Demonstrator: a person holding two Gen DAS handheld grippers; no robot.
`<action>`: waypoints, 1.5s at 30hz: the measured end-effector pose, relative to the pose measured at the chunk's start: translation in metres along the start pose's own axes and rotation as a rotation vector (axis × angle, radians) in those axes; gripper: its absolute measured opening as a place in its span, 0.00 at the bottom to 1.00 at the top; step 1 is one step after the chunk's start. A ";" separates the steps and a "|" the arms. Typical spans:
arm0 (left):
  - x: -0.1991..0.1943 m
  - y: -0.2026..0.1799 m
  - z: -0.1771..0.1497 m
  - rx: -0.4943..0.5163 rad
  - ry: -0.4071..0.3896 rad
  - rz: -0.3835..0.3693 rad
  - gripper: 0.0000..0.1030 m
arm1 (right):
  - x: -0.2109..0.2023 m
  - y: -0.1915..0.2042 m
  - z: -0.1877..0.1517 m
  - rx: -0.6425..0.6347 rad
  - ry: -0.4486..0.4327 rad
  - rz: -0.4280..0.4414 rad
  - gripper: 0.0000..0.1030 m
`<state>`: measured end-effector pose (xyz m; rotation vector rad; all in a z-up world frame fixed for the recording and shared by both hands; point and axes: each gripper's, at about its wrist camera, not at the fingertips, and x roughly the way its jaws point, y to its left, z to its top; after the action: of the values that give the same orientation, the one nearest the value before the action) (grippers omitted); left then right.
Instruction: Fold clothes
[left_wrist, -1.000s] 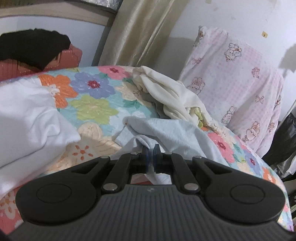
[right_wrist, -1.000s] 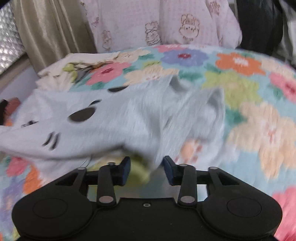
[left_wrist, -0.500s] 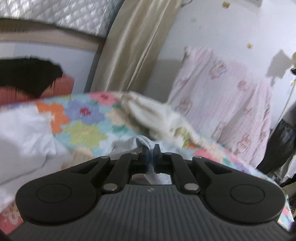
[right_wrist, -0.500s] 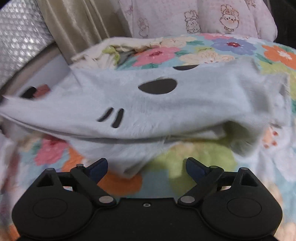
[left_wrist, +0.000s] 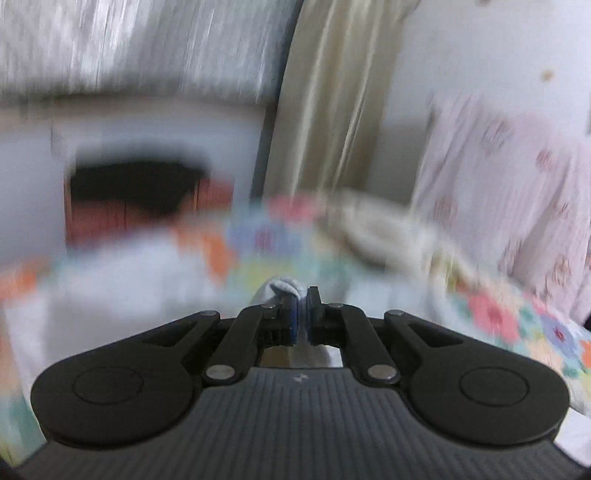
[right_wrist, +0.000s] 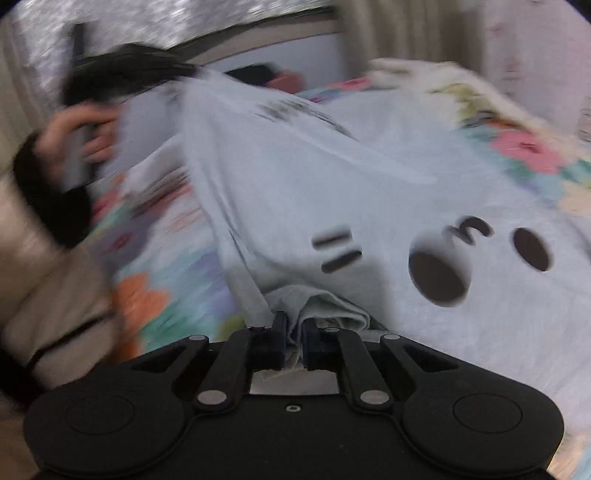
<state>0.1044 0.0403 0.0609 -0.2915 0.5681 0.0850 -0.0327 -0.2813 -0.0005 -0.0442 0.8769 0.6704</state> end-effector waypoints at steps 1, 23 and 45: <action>0.011 0.007 -0.006 -0.015 0.064 0.006 0.04 | -0.002 0.003 -0.002 0.012 -0.002 0.027 0.10; 0.011 0.052 0.020 -0.144 0.067 0.001 0.06 | -0.054 -0.136 0.027 0.412 -0.163 -0.371 0.45; 0.167 -0.103 -0.007 0.014 0.412 -0.331 0.42 | 0.067 -0.227 0.110 -0.028 0.097 -0.467 0.68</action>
<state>0.2576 -0.0600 -0.0092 -0.3894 0.9204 -0.3054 0.2014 -0.3940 -0.0288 -0.2995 0.9089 0.2443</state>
